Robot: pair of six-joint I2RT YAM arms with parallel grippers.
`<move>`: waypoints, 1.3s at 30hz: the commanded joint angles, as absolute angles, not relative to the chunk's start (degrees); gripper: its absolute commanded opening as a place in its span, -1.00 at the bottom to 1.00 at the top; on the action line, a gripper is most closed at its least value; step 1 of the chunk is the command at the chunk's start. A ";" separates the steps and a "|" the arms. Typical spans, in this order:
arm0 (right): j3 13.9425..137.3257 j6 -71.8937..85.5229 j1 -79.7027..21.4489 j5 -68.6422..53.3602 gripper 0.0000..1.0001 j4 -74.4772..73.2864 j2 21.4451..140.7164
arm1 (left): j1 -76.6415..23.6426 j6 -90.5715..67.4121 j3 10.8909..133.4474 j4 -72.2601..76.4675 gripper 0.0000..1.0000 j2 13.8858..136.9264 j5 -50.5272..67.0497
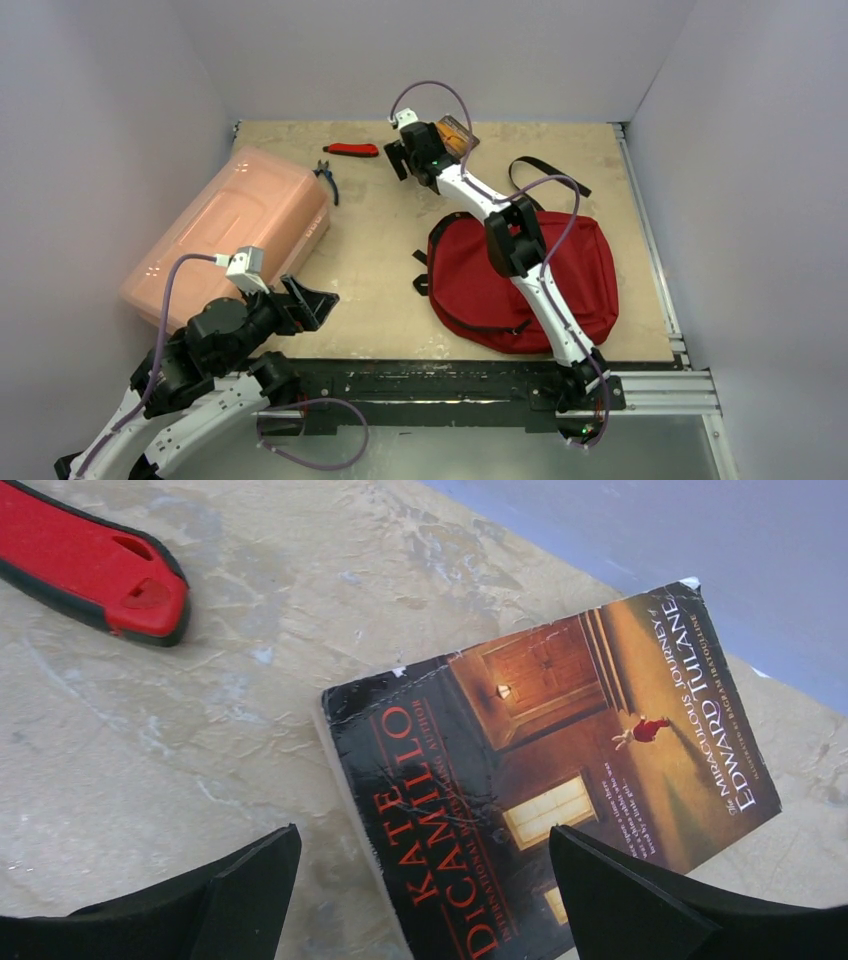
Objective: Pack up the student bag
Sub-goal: Pick up the book from the center of the board.
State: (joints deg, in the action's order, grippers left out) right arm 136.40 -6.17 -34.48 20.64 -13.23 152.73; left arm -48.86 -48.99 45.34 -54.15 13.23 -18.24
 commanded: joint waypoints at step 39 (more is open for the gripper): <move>88.83 -0.89 -43.55 -25.25 -1.00 -7.02 119.90 | -48.69 -50.97 46.38 -47.43 0.82 20.78 -15.63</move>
State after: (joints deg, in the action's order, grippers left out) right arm 98.59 -8.34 -38.35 -15.68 -15.18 127.98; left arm -48.86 -49.12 46.28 -49.17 19.35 -13.96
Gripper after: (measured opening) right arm 0.023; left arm 0.909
